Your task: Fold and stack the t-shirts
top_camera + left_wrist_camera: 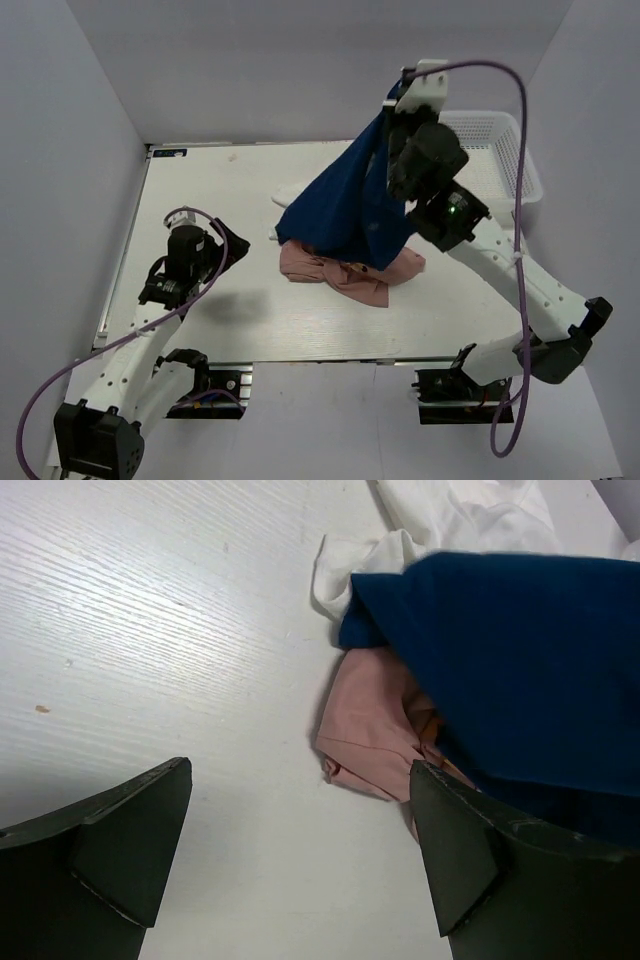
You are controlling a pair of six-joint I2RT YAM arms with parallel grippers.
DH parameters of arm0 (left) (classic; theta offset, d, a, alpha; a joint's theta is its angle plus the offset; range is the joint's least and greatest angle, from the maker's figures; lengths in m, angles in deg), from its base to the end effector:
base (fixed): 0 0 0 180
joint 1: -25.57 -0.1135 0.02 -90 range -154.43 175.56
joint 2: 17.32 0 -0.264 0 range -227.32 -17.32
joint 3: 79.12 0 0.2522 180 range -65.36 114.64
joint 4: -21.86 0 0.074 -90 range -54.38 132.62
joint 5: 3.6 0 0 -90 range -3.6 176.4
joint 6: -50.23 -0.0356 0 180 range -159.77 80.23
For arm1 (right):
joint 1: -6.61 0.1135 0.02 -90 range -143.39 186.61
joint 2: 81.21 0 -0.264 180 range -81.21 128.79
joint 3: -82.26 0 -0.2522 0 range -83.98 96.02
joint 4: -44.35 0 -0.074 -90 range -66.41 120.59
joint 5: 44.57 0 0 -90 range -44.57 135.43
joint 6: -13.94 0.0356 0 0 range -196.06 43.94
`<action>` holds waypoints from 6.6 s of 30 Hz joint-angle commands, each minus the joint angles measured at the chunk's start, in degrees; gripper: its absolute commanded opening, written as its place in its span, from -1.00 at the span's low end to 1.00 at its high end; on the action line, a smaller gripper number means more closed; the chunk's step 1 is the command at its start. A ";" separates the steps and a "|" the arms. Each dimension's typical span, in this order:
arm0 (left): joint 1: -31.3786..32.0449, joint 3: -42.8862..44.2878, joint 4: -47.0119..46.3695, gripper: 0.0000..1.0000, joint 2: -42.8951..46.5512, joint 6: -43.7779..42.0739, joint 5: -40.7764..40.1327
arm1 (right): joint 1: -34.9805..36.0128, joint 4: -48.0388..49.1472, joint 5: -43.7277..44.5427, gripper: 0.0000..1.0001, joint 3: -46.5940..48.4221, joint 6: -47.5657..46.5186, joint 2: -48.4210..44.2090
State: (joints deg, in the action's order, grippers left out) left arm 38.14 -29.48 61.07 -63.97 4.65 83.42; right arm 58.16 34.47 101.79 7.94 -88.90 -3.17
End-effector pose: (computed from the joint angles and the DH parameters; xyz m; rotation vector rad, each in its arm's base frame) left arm 0.1751 -0.0372 0.2539 -0.6449 2.1523 -0.4922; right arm 0.1961 0.1993 0.5174 0.0999 1.3977 -0.0580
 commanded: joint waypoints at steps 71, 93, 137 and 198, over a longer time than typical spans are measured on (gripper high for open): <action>0.60 -3.09 -0.94 1.00 0.69 -2.41 3.25 | -49.90 -22.79 -55.29 0.81 -12.69 20.39 11.20; 0.60 -2.57 -1.11 1.00 -1.86 -2.94 4.22 | -36.70 16.77 -22.00 0.81 -46.40 41.03 12.74; 0.60 2.35 4.25 1.00 -3.36 -3.29 -0.09 | -52.70 -12.76 -43.70 0.81 8.20 21.10 29.25; 0.60 0.68 8.20 1.00 -5.64 -0.48 -2.37 | -27.90 10.71 -7.40 -1.00 11.07 -4.38 8.69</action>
State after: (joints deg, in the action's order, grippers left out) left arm 38.45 -28.94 69.07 -69.22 3.80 82.39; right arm 33.71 34.95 90.42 11.41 -87.20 2.45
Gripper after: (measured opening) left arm 0.995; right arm 0.156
